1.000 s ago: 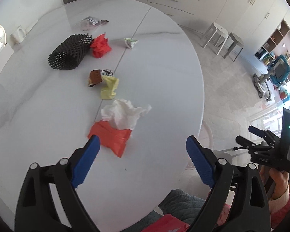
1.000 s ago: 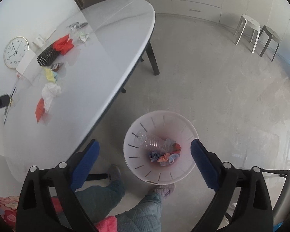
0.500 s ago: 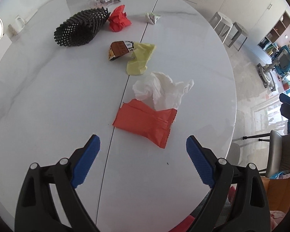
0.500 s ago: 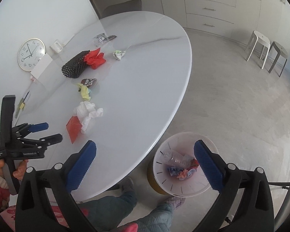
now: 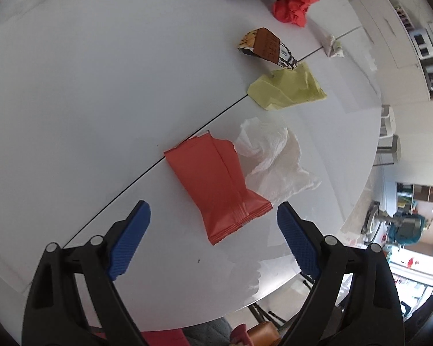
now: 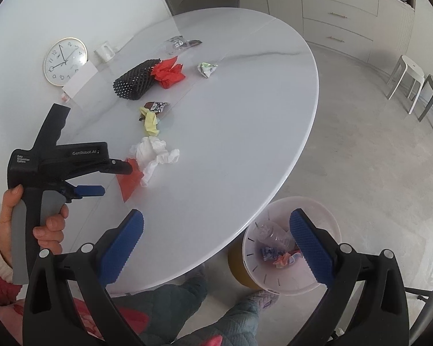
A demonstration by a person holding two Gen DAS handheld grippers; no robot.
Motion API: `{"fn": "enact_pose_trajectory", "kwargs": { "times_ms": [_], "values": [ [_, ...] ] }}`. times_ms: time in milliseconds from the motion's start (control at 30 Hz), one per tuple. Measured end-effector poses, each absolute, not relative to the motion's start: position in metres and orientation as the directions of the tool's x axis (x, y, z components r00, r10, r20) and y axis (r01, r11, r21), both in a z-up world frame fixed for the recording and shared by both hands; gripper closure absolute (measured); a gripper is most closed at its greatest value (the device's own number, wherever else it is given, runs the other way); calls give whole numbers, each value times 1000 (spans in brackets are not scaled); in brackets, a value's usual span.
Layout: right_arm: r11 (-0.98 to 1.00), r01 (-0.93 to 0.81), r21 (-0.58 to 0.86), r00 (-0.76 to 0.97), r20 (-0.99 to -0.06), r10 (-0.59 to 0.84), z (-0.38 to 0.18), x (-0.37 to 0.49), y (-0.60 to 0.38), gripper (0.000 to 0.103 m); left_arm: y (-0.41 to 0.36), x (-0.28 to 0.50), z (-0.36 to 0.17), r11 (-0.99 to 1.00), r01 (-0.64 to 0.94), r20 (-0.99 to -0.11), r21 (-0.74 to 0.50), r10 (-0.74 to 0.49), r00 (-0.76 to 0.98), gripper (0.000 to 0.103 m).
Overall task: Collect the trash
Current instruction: 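Grasp the red wrapper with the left gripper while the right grasps the white tissue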
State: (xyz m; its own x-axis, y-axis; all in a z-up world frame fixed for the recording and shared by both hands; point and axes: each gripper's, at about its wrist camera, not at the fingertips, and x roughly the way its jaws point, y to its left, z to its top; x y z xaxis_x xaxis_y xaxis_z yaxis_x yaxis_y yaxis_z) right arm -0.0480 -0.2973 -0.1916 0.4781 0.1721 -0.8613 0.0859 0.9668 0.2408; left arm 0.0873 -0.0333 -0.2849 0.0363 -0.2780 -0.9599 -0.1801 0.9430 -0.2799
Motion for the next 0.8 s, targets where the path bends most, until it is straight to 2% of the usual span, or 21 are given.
{"fn": "enact_pose_trajectory", "kwargs": {
  "times_ms": [200,400,433,467,533,800],
  "values": [
    [966,45,254,470,-859,204,-195,-41,-310,3,-36,90,-297,911,-322,-965,-257,-261,32,27],
    [963,22,268,457,-860,229,-200,-34,-316,3,-37,92,-295,890,-374,-964,-261,-260,55,41],
    [963,18,268,454,-860,230,-201,-33,-316,3,-37,92,-294,890,-373,-964,-260,-259,55,46],
    [963,14,267,453,-861,232,-201,-33,-316,3,-38,91,-294,892,-370,-964,-261,-259,55,58],
    [963,1,268,450,-860,239,-202,-30,-313,3,-38,90,-295,886,-365,-956,-287,-290,47,63],
    [967,-94,236,438,-862,253,-208,1,-274,3,-19,84,-286,904,-292,-948,-313,-317,36,66]
  ]
}}
